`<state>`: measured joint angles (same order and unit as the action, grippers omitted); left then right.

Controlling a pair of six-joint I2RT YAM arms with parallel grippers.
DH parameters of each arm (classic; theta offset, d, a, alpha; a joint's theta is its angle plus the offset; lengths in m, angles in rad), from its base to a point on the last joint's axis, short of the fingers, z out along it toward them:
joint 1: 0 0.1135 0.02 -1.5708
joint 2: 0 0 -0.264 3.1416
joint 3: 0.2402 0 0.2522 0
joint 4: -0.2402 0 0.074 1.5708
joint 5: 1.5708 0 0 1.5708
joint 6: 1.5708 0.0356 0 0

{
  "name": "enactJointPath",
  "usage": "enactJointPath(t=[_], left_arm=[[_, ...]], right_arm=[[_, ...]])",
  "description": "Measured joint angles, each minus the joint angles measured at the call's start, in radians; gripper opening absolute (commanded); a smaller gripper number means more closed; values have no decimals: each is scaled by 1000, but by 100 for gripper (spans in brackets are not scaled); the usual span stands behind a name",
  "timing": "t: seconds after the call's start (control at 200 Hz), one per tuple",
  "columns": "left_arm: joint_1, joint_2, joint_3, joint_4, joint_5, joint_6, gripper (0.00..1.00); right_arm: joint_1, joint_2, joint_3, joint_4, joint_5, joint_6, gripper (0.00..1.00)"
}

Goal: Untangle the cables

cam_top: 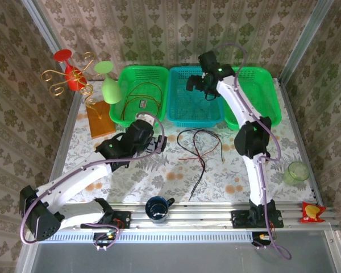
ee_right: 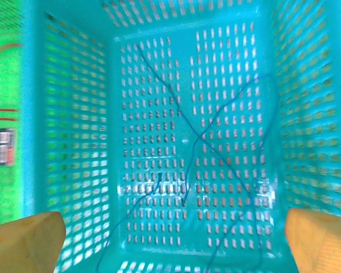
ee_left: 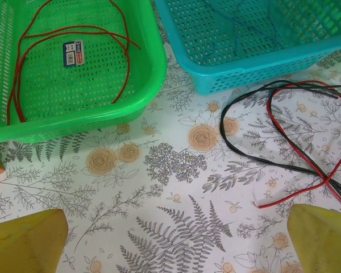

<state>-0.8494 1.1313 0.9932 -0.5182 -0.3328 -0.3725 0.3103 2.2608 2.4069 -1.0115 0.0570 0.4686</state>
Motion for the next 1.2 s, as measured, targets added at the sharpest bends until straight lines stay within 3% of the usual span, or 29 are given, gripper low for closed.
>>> enactJointPath(t=[0.165,0.4,0.645,0.89,1.2], left_arm=[[-1,-27,-3,-18,0,-10,100],[-8,-61,-32,-21,-2,-31,100],[-18,-47,-92,-7,8,-65,100],[-41,9,-104,32,14,-81,100],[-55,25,-107,58,11,-82,100]], right_arm=[[0,-275,-226,23,25,-54,98],[29,-702,-881,158,3,-24,83],[110,-914,-1379,235,-35,95,65],[111,-949,-1589,436,-115,250,60],[105,-739,-1632,729,-230,571,48]])
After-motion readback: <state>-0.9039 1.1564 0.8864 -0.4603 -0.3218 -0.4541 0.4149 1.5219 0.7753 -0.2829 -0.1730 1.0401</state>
